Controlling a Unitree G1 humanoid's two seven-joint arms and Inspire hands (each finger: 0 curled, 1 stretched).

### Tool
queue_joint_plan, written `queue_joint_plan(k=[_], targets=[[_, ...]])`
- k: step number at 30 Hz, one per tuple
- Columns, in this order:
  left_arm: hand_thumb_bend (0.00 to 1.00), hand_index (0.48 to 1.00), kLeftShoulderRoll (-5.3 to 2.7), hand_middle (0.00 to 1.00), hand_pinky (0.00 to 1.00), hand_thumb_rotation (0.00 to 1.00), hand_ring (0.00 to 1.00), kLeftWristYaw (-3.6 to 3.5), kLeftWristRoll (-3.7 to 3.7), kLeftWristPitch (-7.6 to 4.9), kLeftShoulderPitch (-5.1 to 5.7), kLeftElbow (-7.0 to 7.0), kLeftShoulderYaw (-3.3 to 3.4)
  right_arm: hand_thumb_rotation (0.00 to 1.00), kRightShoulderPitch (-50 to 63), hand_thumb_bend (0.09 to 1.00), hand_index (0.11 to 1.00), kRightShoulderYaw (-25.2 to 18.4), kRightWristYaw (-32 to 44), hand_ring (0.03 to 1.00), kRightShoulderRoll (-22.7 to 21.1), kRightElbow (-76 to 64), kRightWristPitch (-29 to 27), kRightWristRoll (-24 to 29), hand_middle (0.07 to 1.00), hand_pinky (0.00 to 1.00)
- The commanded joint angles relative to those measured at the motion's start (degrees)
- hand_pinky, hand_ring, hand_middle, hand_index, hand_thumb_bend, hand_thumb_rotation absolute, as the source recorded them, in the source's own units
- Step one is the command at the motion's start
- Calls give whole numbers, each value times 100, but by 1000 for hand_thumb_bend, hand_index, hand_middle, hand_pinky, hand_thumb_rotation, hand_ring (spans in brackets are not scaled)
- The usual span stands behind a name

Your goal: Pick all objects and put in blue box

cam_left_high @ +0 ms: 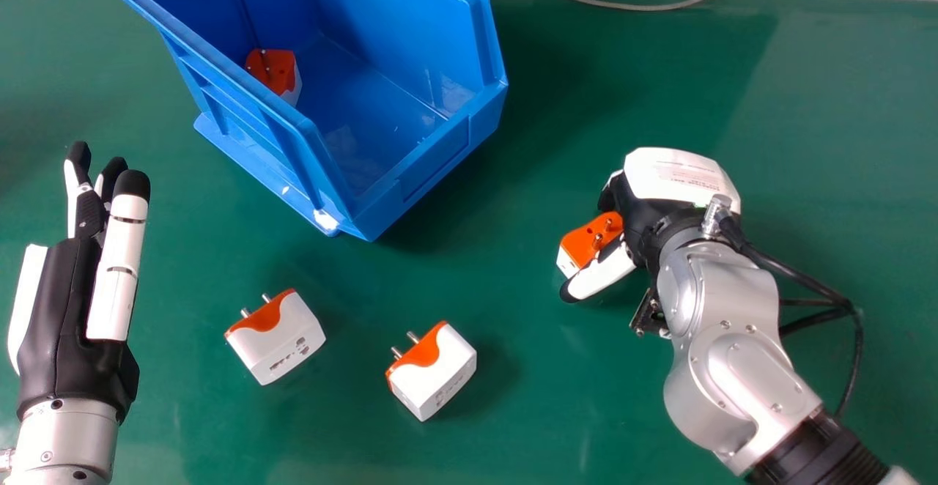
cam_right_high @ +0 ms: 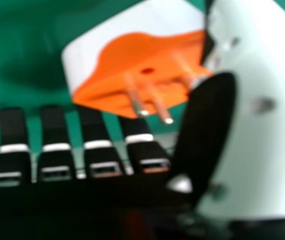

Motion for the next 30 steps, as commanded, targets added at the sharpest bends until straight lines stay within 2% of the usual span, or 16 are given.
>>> queue_joint_plan(k=[1,11,12,16,18,22,27,30], targets=[[468,1000,31,1000,1000,907,1000,42,23,-17,24,-151,15,330,-96,631,744,109,117,799,156,-59,-126,71,801,712],[474,1000,39,1000,1000,908,1000,29,46,-103,-13,-47,15,333,-188,636,726,114,52,768,173,89,-320,157,786,674],[475,1000,36,1000,1000,909,1000,34,52,-99,-18,-52,9,328,-199,638,706,113,47,735,179,107,-339,164,764,641],[473,1000,30,1000,1000,909,1000,37,55,-85,-24,-74,-3,322,-229,640,688,113,50,706,192,139,-393,176,743,617],[474,1000,27,1000,1000,910,1000,33,42,-75,-17,-100,-6,316,-251,638,681,117,54,647,199,170,-417,181,710,559],[479,1000,32,1000,1000,910,1000,26,36,-75,-18,-109,-8,310,-270,634,676,112,63,598,192,203,-480,187,676,511],[498,1000,44,1000,1000,911,1000,16,21,-56,-36,-100,-5,289,-286,621,668,76,38,460,195,253,-543,209,575,360],[499,1000,50,1000,1000,911,1000,7,25,-48,-15,-139,-11,274,-293,615,664,26,5,422,228,272,-539,236,545,323]])
